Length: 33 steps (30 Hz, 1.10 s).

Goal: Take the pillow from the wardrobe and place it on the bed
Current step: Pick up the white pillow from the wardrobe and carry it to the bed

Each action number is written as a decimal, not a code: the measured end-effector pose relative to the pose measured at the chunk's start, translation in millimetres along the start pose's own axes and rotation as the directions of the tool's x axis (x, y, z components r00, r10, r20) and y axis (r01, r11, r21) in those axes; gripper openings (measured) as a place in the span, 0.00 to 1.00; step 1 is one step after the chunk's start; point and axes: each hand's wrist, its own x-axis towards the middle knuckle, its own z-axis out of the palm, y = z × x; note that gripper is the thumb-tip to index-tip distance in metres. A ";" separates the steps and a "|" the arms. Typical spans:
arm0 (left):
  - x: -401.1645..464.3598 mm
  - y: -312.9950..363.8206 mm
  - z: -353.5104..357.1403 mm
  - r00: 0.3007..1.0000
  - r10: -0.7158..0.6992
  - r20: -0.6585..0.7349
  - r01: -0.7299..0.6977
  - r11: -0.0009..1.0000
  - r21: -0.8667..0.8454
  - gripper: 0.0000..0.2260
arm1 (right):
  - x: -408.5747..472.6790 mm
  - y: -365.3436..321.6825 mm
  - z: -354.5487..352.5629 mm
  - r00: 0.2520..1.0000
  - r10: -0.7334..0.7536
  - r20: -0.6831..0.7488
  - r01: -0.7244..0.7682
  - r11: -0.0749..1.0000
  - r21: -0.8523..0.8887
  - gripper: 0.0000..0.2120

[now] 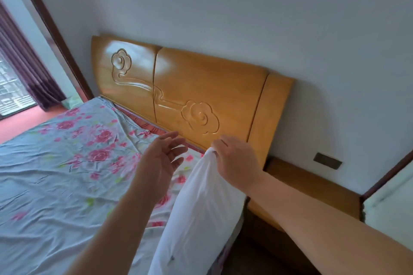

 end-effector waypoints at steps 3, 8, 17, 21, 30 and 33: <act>10.9 -3.2 18.1 0.997 0.054 -0.048 -0.054 0.999 0.004 0.11 | 21.1 28.2 0.9 0.995 -0.087 0.057 0.084 0.995 0.049 0.02; 18.4 -2.3 37.3 0.980 0.131 -0.150 -0.132 0.991 0.000 0.15 | 55.5 49.4 2.2 0.975 -0.222 0.021 0.217 0.966 0.142 0.08; 23.0 2.4 36.9 0.939 0.214 -0.269 -0.220 0.975 0.007 0.15 | 109.0 75.9 20.7 0.951 -0.307 -0.030 0.308 0.934 0.181 0.09; 38.3 16.5 28.1 0.922 0.253 -0.292 -0.257 0.966 0.025 0.12 | 130.4 79.3 35.0 0.944 -0.329 -0.027 0.328 0.927 0.183 0.05; 93.3 13.8 -8.1 0.915 0.249 -0.319 -0.271 0.962 -0.026 0.12 | 169.5 57.5 99.4 0.938 -0.346 0.017 0.331 0.910 0.249 0.04; 118.2 20.6 -31.5 0.908 0.238 -0.344 -0.271 0.961 -0.050 0.11 | 190.2 48.2 125.6 0.943 -0.331 0.037 0.310 0.913 0.263 0.03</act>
